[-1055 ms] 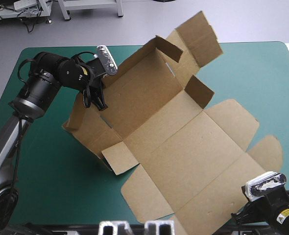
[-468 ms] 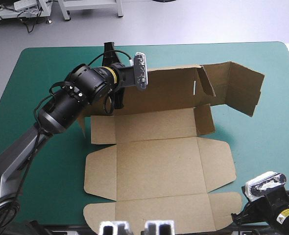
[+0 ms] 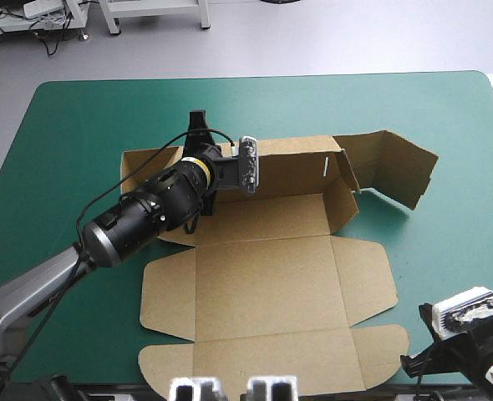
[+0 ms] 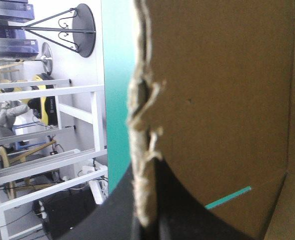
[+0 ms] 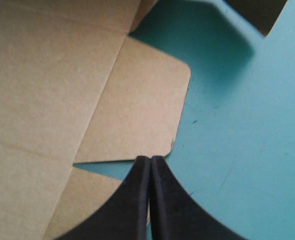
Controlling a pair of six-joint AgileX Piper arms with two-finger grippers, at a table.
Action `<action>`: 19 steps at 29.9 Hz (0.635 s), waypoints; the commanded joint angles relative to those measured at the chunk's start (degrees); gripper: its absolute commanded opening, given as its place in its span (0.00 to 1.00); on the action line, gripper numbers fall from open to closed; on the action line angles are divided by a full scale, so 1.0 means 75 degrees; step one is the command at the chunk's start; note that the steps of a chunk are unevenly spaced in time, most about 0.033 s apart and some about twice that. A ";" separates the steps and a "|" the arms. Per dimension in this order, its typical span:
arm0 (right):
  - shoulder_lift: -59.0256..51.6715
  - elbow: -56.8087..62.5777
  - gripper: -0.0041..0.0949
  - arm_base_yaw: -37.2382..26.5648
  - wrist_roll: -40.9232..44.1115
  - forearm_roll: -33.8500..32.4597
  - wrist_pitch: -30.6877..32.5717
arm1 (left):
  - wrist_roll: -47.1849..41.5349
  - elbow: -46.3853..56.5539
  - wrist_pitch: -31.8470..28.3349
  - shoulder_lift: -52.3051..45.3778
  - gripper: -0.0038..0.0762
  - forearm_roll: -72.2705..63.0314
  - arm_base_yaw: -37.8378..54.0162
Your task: Fold the box
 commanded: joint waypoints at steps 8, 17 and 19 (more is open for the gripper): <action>0.2023 -0.3208 0.02 0.0007 0.0346 0.0558 -0.0323 | -0.3367 0.1882 -0.1090 -0.0626 0.03 0.3188 -0.0606; 0.5611 -0.6450 0.02 0.0007 -0.0589 0.1422 -0.0293 | -0.5104 0.2316 -0.1154 -0.0626 0.03 0.4533 -0.0606; 0.6409 -0.7193 0.02 0.0007 -0.0659 0.1442 -0.0237 | -0.5163 0.2316 -0.1227 -0.0626 0.03 0.4592 -0.0606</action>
